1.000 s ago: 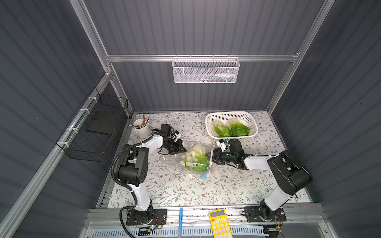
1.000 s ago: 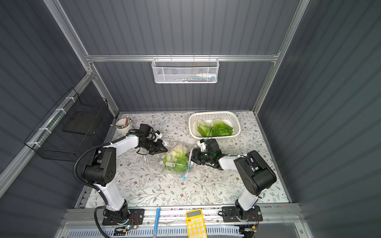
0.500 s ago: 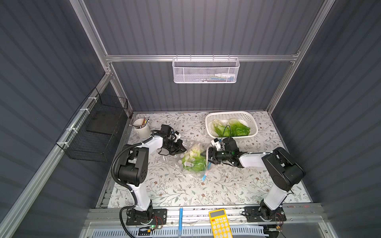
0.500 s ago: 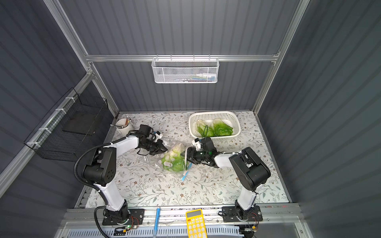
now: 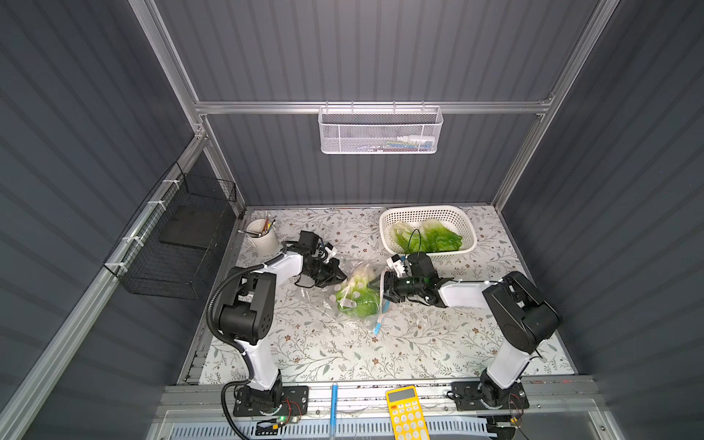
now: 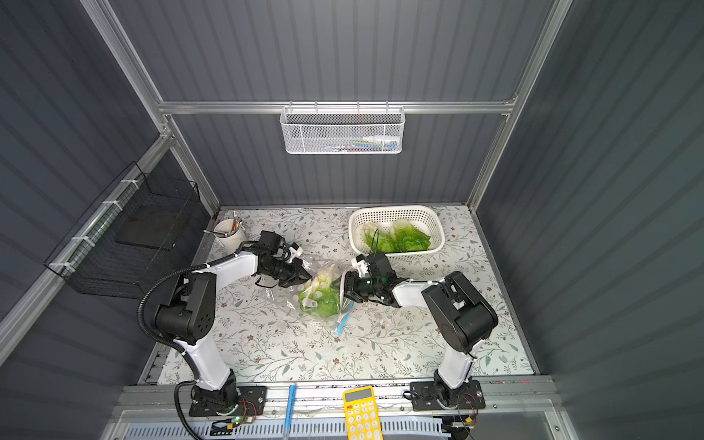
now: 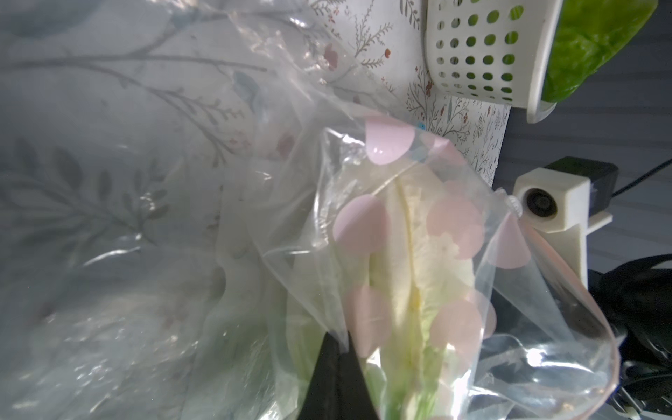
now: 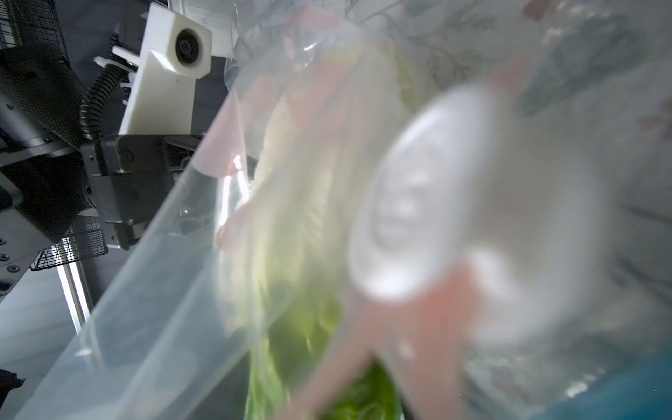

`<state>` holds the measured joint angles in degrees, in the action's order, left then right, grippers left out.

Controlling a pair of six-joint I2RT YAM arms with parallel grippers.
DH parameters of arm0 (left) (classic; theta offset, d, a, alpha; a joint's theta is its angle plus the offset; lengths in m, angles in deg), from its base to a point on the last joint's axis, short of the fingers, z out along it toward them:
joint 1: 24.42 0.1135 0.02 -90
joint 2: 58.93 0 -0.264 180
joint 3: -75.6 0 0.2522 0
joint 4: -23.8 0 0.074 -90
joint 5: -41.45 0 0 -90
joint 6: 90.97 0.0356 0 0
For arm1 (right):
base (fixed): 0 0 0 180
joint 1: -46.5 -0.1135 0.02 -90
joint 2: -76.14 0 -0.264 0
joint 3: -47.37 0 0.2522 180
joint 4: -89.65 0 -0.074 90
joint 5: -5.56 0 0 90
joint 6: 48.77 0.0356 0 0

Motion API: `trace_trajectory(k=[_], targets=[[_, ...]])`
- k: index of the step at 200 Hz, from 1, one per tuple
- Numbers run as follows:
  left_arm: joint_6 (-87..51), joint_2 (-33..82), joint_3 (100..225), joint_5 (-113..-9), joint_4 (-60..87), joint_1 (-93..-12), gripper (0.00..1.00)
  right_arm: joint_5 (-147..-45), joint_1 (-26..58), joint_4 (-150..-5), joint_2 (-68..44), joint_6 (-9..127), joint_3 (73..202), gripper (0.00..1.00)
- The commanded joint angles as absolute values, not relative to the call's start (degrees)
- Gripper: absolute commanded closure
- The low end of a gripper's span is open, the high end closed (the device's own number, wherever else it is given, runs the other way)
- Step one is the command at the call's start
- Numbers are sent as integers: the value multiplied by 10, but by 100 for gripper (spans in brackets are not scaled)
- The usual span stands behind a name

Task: Open the zip-top bag and take out the chinese cabbages
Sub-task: Pick up the Chinese cabbage from the zipper food storage bag.

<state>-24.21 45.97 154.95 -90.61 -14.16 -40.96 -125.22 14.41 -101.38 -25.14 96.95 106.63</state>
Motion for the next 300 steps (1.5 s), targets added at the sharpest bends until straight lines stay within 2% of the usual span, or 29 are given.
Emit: trace_trajectory(k=[1, 110, 130, 142, 154, 165, 209, 271, 300], targets=[[-250, 454, 1543, -924, -145, -422, 100, -1254, 139, -1007, -270, 963, 1083, 35], [-256, 471, 1541, -948, -127, -465, 100, -1251, 124, -998, -301, 962, 1117, 30], [-257, 475, 1541, -949, -127, -472, 100, -1253, 122, -1005, -303, 966, 1119, 32], [-257, 475, 1541, -950, -127, -474, 100, -1254, 122, -1008, -302, 968, 1118, 39], [-257, 475, 1542, -949, -129, -475, 100, -1255, 122, -1008, -300, 969, 1118, 53], [-252, 475, 1544, -945, -134, -475, 100, -1255, 121, -1008, -297, 969, 1115, 62], [-240, 460, 1553, -906, -158, -465, 100, -1252, 126, -1006, -272, 967, 1092, 81], [-246, 429, 1547, -879, -156, -402, 100, -1260, 145, -1035, -221, 973, 1032, 97], [-252, 419, 1542, -847, -159, -392, 100, -1275, 149, -1051, -210, 978, 1015, 100]])
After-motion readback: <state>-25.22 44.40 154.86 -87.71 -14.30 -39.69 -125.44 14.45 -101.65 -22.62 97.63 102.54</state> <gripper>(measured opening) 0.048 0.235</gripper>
